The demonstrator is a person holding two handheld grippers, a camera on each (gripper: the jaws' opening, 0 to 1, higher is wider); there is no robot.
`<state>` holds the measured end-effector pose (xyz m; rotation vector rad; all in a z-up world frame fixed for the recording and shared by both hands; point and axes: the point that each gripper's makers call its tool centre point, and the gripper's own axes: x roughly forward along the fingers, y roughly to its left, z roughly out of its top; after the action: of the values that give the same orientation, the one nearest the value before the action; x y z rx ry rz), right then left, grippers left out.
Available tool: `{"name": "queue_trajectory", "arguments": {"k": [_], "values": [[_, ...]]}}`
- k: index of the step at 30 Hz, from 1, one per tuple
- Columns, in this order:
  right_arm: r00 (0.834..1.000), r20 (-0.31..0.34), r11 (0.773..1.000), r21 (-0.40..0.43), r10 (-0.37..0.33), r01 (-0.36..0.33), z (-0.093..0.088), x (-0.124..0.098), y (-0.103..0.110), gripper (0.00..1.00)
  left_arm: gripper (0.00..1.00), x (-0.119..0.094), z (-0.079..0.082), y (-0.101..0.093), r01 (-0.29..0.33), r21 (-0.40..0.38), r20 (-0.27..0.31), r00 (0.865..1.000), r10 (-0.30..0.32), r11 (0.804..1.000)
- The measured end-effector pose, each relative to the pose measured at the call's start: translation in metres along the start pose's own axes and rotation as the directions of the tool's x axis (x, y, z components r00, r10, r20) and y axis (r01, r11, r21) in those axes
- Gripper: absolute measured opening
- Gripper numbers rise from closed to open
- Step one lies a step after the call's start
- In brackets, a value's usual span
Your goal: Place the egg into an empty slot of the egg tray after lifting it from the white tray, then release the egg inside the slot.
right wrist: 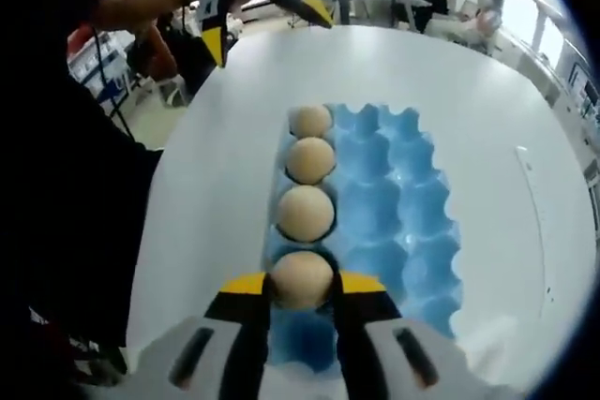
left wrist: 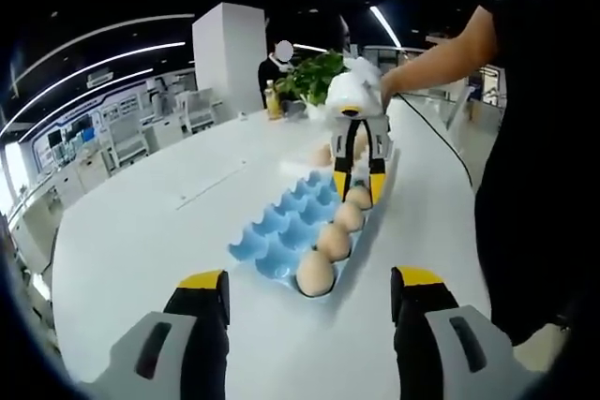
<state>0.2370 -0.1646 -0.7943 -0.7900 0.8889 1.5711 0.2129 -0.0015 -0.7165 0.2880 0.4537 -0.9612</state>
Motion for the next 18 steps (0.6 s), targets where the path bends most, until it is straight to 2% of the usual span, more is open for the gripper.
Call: {"name": "queue_trajectory", "arguments": {"k": [6,9,18], "values": [[1.0,0.006,1.0,-0.018,-0.01,0.01,-0.001,0.0004,0.0011,0.28,0.68,0.0002,-0.0004,-0.0021,0.009,-0.003,-0.007,1.0,-0.009,1.0],[1.0,0.006,1.0,-0.024,-0.015,0.015,-0.0014,0.0002,0.0017,0.29,0.71,0.0004,-0.0003,-0.0018,0.005,-0.001,-0.002,1.0,-0.005,1.0],[0.999,0.032,1.0,-0.008,-0.027,0.027,-0.0018,-0.002,0.0018,0.29,0.69,0.002,-0.0024,-0.0043,0.014,-0.005,-0.013,1.0,-0.014,1.0]]}}
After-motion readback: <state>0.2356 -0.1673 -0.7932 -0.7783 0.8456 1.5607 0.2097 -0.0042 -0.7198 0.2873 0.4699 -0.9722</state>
